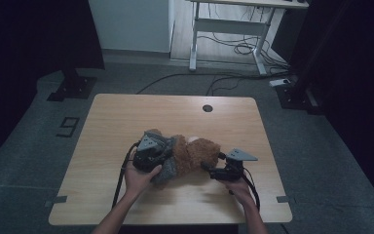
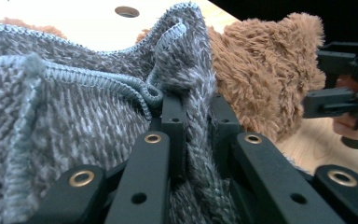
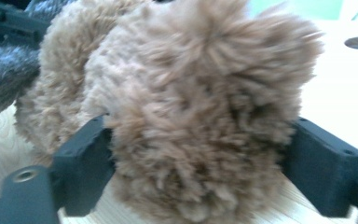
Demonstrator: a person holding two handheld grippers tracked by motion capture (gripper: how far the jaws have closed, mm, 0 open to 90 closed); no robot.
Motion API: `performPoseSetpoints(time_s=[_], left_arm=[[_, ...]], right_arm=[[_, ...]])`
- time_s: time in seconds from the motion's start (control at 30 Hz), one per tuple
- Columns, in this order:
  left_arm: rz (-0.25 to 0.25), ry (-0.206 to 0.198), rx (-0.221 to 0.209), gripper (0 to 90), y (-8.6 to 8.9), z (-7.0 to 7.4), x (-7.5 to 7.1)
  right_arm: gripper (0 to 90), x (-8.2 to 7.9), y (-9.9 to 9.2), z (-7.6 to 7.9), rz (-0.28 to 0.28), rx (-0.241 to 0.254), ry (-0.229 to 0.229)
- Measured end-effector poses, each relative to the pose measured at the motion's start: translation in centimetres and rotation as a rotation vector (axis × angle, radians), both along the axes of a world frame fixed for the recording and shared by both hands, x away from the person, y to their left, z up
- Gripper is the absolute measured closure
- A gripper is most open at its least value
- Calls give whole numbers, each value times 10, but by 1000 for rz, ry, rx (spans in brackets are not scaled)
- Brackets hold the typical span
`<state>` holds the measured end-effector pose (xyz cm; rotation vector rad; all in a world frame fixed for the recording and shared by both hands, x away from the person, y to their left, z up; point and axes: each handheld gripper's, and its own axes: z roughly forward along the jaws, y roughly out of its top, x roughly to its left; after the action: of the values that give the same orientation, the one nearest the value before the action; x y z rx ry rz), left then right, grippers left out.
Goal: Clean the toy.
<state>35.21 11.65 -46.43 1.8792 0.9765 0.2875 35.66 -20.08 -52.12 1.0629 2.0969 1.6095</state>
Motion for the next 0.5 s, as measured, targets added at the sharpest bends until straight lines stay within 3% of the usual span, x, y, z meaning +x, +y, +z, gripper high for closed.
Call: performPoseSetpoints(time_s=[0.07,0.17,0.27,0.37,0.43,0.47,0.5], left_arm=[[1,2,-3,797,1,0,-1],[-7,26,-28,794,4,4,-2],[-14,24,-19,787,-1,19,-2],[-35,0,10,786,-19,34,1],[-56,-5,29,786,-36,39,5],[-56,-5,29,786,-36,39,5],[-76,-2,54,785,-54,39,10]], right_arm=[[293,-2,3,0,9,-29,-23],[403,-2,4,-2,4,-49,-10],[461,-3,4,-4,7,-63,-13],[483,-3,4,-5,5,-60,-8],[485,-4,5,-5,6,-55,-13],[485,-4,5,-4,6,-61,-21],[485,-5,5,-4,5,-65,-25]])
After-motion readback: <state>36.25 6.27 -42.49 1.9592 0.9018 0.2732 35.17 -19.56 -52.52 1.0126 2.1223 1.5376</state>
